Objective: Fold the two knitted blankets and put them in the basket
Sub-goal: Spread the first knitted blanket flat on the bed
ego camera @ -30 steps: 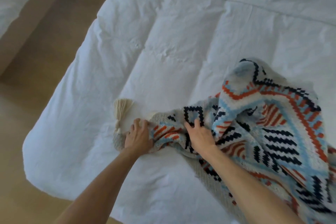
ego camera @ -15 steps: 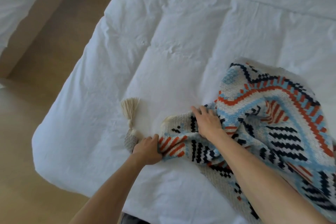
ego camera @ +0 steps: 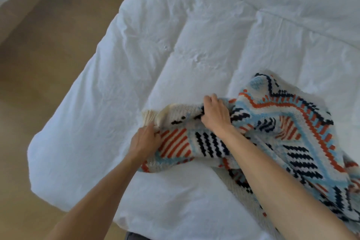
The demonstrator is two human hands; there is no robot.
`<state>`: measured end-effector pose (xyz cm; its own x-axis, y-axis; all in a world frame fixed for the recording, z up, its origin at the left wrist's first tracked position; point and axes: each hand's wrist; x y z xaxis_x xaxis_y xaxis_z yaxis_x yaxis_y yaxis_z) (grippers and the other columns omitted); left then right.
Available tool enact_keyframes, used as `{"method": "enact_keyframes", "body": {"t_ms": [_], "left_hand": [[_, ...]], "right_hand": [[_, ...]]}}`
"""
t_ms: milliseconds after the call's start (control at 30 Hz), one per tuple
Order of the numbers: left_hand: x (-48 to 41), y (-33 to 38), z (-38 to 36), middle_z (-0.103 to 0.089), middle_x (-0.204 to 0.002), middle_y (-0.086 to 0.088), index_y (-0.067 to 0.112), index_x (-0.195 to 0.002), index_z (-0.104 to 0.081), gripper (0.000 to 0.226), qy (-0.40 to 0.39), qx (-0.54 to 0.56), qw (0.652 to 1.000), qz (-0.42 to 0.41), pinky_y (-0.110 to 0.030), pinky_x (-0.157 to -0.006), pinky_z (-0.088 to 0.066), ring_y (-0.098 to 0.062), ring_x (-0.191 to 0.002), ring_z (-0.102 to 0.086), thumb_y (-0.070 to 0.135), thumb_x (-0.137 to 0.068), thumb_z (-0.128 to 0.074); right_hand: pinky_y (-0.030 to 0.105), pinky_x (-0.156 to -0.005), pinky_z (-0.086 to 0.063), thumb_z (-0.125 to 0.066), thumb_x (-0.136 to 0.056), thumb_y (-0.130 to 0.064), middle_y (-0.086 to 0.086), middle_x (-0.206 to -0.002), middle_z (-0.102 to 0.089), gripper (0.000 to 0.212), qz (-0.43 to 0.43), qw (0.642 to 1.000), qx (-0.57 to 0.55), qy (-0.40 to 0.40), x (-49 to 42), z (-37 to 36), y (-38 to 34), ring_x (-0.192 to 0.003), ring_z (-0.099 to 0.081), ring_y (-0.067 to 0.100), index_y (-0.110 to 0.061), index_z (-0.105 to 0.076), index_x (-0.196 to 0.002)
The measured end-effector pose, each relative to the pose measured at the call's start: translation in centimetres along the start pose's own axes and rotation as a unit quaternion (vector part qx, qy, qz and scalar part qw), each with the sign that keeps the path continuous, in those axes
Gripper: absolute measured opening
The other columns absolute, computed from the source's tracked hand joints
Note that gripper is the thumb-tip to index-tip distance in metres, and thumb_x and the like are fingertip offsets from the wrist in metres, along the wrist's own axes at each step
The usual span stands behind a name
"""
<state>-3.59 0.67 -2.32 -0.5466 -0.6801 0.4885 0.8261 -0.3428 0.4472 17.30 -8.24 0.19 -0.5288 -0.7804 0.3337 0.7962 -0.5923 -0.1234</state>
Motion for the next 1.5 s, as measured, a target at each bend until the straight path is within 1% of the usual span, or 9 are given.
{"method": "enact_keyframes", "body": {"t_ms": [200,367,433,567,867,1033,1200,1333,1500], "left_hand": [[-4.0,-6.9,7.5,-0.049,-0.075,-0.007,0.013,-0.089,-0.036,0.004,0.132,-0.023,0.987,0.086,-0.034,-0.053,-0.033,-0.026,-0.063,-0.046,0.017,-0.091,-0.037],[-4.9,-12.8,9.4,-0.055,-0.090,-0.013,0.008,-0.103,-0.046,0.017,0.035,-0.087,0.971,0.221,-0.039,-0.065,-0.045,-0.035,-0.081,-0.057,0.016,-0.089,-0.041],[-5.0,-13.7,9.2,-0.054,-0.094,-0.011,0.008,-0.107,-0.050,0.022,-0.027,-0.092,0.966,0.239,-0.039,-0.066,-0.049,-0.030,-0.080,-0.057,0.019,-0.087,-0.047],[-7.2,-12.3,9.1,-0.044,-0.104,-0.010,0.010,-0.117,-0.037,0.041,0.004,-0.064,0.983,0.173,-0.042,-0.078,-0.049,-0.026,-0.092,-0.046,0.022,-0.083,-0.055],[-15.1,-5.8,9.9,-0.039,-0.126,-0.016,0.012,-0.137,-0.024,0.065,0.056,-0.040,0.996,0.054,-0.047,-0.098,-0.036,-0.030,-0.113,-0.042,0.025,-0.081,-0.054],[-16.5,-3.5,7.7,-0.056,-0.104,-0.006,0.011,-0.132,-0.034,0.046,0.006,-0.115,0.992,-0.048,-0.039,-0.093,-0.045,-0.021,-0.088,-0.055,0.022,-0.091,-0.052],[-11.0,-1.9,2.7,-0.045,-0.127,-0.013,0.022,-0.143,-0.019,0.067,-0.090,-0.172,0.966,-0.172,-0.034,-0.081,-0.054,-0.023,-0.097,-0.056,0.003,-0.088,-0.052],[-6.0,-0.7,-0.7,-0.047,-0.117,-0.010,0.029,-0.145,-0.011,0.067,-0.206,-0.201,0.936,-0.201,-0.035,-0.071,-0.046,-0.026,-0.096,-0.054,0.020,-0.092,-0.050],[-3.3,1.9,-1.9,-0.060,-0.103,-0.007,0.024,-0.126,-0.042,0.048,-0.297,-0.171,0.920,-0.191,-0.036,-0.071,-0.047,-0.028,-0.092,-0.060,0.044,-0.083,-0.043]], "right_hand": [[0.031,-0.063,-0.042,-0.056,-0.078,0.006,0.015,-0.123,-0.038,0.032,0.132,0.976,-0.145,0.094,-6.6,4.5,-11.6,-0.097,-0.049,0.030,-0.004,-0.046,-0.107],[0.037,-0.072,-0.046,-0.045,-0.090,0.001,0.000,-0.154,-0.009,0.055,0.165,0.965,-0.152,-0.139,-8.3,0.8,-16.8,-0.114,-0.048,0.028,-0.019,-0.033,-0.139],[0.034,-0.078,-0.047,-0.044,-0.089,0.004,0.005,-0.152,-0.020,0.053,0.164,0.970,-0.119,-0.132,-8.4,-0.7,-16.7,-0.116,-0.047,0.027,-0.016,-0.038,-0.138],[0.036,-0.107,-0.033,-0.046,-0.087,0.003,0.009,-0.136,-0.045,0.044,0.100,0.991,-0.093,0.011,-10.3,-1.2,-14.4,-0.126,-0.040,0.025,-0.010,-0.049,-0.129],[0.038,-0.110,0.009,-0.050,-0.084,0.003,0.007,-0.159,0.003,0.084,0.050,0.996,0.078,-0.012,-17.3,-0.7,-7.4,-0.145,0.004,0.026,-0.024,-0.005,-0.150],[0.041,-0.112,-0.026,-0.058,-0.081,0.002,0.010,-0.119,-0.057,0.037,0.119,0.989,0.083,0.014,-17.4,-0.8,-7.8,-0.116,-0.050,0.027,-0.005,-0.054,-0.116],[0.039,-0.088,-0.048,-0.073,-0.069,-0.002,0.014,-0.102,-0.059,0.034,0.091,0.995,0.014,0.047,-10.2,-0.9,-4.4,-0.093,-0.057,0.029,-0.002,-0.060,-0.100],[0.048,-0.091,-0.050,-0.084,-0.045,-0.001,0.015,-0.110,-0.064,0.045,0.101,0.991,0.089,0.001,-1.6,-2.6,0.1,-0.102,-0.061,0.034,-0.002,-0.068,-0.086],[0.043,-0.085,-0.055,-0.081,-0.047,0.004,0.014,-0.106,-0.067,0.037,0.066,0.992,0.059,-0.094,6.1,-4.8,2.5,-0.098,-0.066,0.032,-0.003,-0.070,-0.082]]}}
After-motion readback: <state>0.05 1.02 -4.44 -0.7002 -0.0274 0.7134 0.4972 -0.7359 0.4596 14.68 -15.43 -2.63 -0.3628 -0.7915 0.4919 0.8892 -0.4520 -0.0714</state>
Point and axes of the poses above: each hand's wrist, its own x-axis away from the middle knuckle, its own z-axis out of the back of the hand, y = z × x
